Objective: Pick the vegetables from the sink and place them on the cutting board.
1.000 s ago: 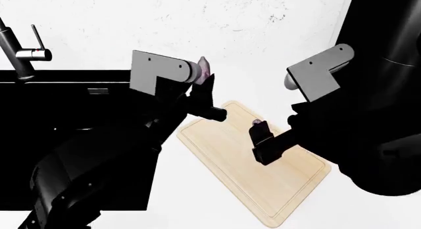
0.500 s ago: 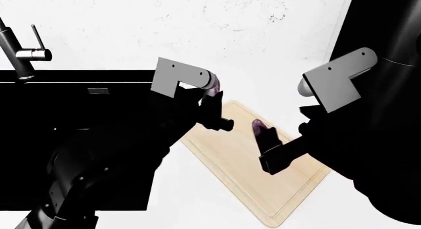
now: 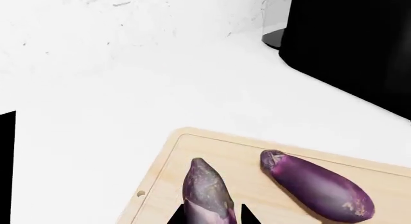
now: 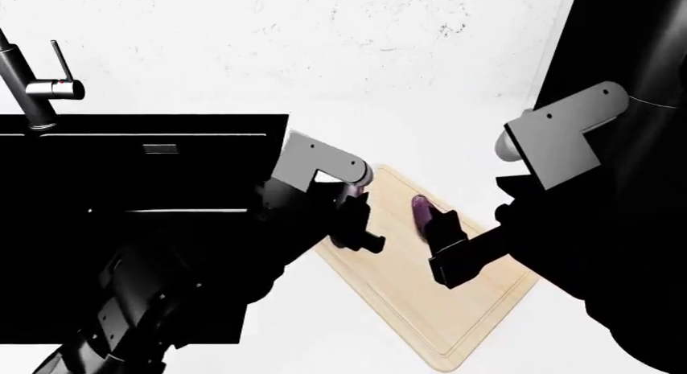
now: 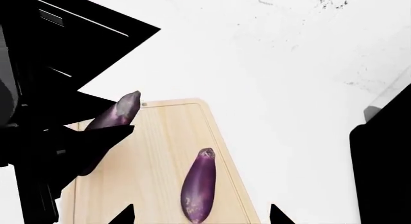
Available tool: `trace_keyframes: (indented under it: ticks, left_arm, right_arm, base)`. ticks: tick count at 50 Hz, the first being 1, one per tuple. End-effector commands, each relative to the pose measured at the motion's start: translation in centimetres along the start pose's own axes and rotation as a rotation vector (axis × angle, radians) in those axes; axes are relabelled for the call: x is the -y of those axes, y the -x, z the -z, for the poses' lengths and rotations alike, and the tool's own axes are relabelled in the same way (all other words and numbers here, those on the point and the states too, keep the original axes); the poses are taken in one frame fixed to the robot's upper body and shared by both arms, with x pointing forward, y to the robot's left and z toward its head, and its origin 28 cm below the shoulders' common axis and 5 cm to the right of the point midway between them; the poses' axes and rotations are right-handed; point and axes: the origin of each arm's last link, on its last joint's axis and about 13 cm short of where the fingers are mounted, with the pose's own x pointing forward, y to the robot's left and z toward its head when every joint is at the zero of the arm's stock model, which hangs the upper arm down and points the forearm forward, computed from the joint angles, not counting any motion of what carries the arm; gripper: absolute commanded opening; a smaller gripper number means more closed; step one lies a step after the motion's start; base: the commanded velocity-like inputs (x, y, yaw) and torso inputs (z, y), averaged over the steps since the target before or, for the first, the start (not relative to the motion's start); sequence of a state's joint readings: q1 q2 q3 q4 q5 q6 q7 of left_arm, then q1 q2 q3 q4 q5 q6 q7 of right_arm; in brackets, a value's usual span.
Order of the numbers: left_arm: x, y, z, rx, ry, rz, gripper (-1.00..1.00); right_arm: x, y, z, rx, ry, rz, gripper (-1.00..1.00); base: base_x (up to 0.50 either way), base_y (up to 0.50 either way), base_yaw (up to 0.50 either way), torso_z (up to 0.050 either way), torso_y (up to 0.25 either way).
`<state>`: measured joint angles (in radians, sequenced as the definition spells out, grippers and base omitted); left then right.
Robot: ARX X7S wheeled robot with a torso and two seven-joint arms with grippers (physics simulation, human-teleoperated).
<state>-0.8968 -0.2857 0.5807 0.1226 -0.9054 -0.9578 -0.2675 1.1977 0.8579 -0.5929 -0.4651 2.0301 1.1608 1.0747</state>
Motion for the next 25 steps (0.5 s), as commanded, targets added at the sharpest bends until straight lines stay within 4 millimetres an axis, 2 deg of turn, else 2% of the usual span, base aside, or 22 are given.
trace_keyframes:
  ticks: [1,9,10,25]
  left_arm:
    - [0.11,-0.23,0.48,-0.032,-0.008,0.002,-1.0]
    - [0.14,-0.23,0.58,-0.031,-0.015,0.0,-1.0]
    - [0.14,-0.22,0.57,-0.029,-0.017,-0.001,1.0]
    - [0.1,0.06,-0.07,0.006,-0.019,-0.02,1.0]
  right_arm:
    - [0.03,-0.07,0.11,-0.003,-0.005,0.0,1.0]
    - [0.1,-0.24,0.16,-0.009,-0.007,0.0,1.0]
    - [0.1,-0.27,0.17,-0.009,-0.008,-0.001,1.0]
    - [0.09,-0.37,0.1,-0.009,-0.008,-0.005,1.0]
  base:
    - [0.0,0.0,0.0,0.0,0.0]
    - [0.0,0.0,0.0,0.0,0.0]
    - [0.0,0.0,0.0,0.0,0.0]
    - [0.0,0.0,0.0,0.0,0.0]
